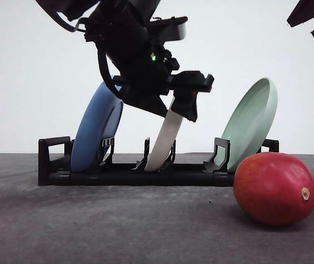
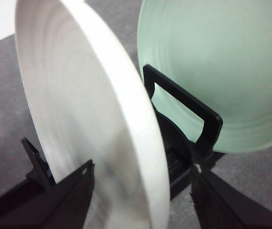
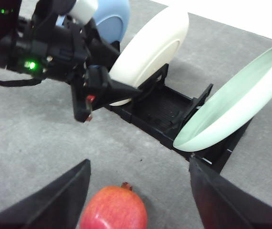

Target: Place pomegranate in white plate

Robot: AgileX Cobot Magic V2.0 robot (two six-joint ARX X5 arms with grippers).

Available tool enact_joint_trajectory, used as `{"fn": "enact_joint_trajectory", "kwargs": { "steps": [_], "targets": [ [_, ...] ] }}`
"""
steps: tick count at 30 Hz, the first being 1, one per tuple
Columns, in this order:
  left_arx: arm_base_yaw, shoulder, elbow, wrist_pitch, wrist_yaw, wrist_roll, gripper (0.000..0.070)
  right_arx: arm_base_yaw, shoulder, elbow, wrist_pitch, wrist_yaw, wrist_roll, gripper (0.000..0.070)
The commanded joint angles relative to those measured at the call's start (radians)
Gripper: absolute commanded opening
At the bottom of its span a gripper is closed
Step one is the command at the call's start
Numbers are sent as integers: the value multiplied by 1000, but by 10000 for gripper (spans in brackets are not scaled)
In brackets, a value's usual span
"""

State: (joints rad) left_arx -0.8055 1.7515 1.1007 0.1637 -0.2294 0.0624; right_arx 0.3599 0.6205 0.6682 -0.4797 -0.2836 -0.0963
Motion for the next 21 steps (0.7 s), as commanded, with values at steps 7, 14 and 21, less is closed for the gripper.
{"fn": "enact_joint_trajectory", "kwargs": {
  "steps": [7, 14, 21],
  "targets": [
    [-9, 16, 24, 9, 0, -25, 94, 6, 3, 17, 7, 3, 14, 418],
    [-11, -15, 24, -3, 0, -114, 0, 6, 3, 17, 8, 3, 15, 418],
    [-12, -84, 24, -15, 2, -171, 0, 6, 3, 17, 8, 3, 15, 418]
  ]
}}
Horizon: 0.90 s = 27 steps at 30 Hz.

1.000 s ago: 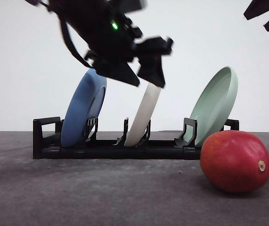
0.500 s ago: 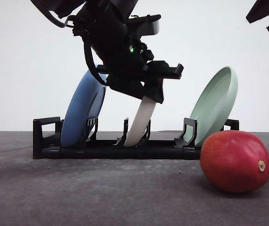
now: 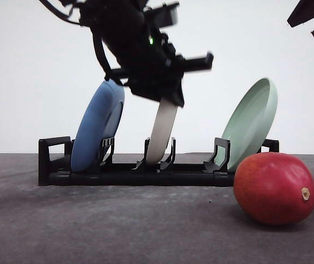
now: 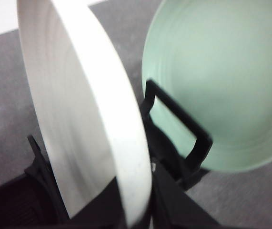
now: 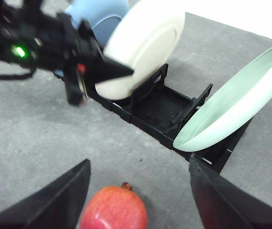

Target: Place pomegranate in white plate

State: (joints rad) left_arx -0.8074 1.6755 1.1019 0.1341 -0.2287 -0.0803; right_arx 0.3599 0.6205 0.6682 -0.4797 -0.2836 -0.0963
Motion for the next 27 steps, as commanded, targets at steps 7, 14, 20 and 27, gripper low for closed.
{"fn": "enact_joint_trajectory", "kwargs": {
  "steps": [7, 14, 20, 27],
  "targets": [
    [-14, -113, 23, -11, 2, -118, 0, 6, 4, 17, 9, 3, 15, 418],
    [-36, -253, 23, -123, 27, -147, 0, 6, 5, 17, 9, 3, 15, 418],
    [-79, -384, 23, -322, 57, -150, 3, 6, 6, 17, 7, 3, 15, 418],
    [-180, -521, -68, -476, 8, -202, 4, 6, 6, 17, 6, 3, 15, 418]
  ]
}}
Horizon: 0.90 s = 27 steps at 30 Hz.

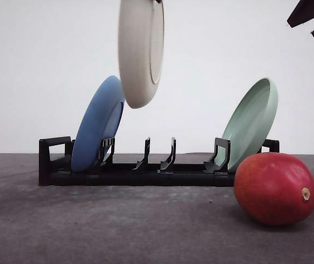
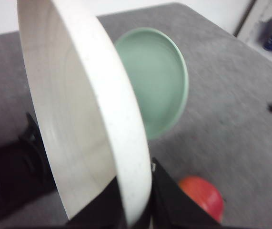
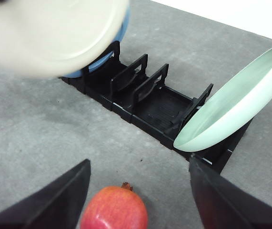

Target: Place pomegranate in white plate

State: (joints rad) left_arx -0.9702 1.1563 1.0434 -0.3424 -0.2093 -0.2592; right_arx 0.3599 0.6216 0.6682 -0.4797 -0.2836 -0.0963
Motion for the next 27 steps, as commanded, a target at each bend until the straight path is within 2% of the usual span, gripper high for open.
{"fn": "enact_joint_trajectory", "kwargs": {
  "steps": [1, 5, 8, 11, 19, 27],
  "targets": [
    [-40, -27, -48, 9, -30, -31, 4, 6, 5, 17, 6, 3, 15, 418],
    [-128, -118, -191, 28, -121, -6, 4, 6, 5, 17, 7, 4, 15, 418],
    [-189, -154, -261, 8, -161, 80, 4, 6, 5, 17, 7, 4, 15, 418],
    [-233, -150, -280, -55, -165, 179, 3, 6, 5, 17, 7, 4, 15, 418],
    [-276, -9, -280, -158, -174, 433, 3, 6, 29, 17, 7, 7, 15, 418],
    [-287, 198, -278, -131, -240, 560, 3, 6, 61, 17, 6, 5, 15, 418]
  ]
}}
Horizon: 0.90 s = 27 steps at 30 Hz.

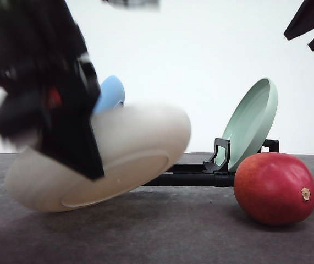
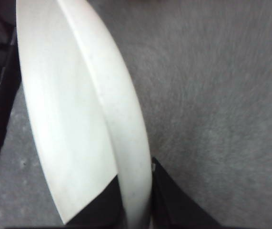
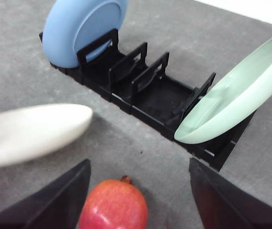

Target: Place pomegranate in white plate

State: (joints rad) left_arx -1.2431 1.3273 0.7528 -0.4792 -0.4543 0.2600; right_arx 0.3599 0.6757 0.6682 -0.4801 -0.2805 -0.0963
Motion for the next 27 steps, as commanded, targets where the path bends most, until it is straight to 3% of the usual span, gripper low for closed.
{"fn": "enact_joint_trajectory", "kwargs": {
  "steps": [1, 6, 9, 12, 16, 20, 27],
  "targets": [
    [-15, 47, 13, 11, 2, 53, 3, 6, 10, 17, 6, 1, 15, 418],
    [-16, 136, 17, 53, -1, 74, 8, 6, 16, 17, 7, 0, 15, 418],
    [-19, 162, 22, 60, -1, 73, 49, 6, 16, 17, 7, 1, 15, 418],
    [-24, 166, 23, 64, -1, 72, 135, 6, 16, 17, 7, 1, 15, 418],
    [-36, 166, 27, 69, -1, 67, 318, 6, 16, 17, 7, 1, 15, 418],
    [-47, 165, 43, 42, 6, 26, 404, 6, 16, 17, 7, 1, 15, 418],
    [-7, 120, 111, -89, 199, -127, 448, 6, 16, 17, 7, 1, 15, 418]
  ]
}}
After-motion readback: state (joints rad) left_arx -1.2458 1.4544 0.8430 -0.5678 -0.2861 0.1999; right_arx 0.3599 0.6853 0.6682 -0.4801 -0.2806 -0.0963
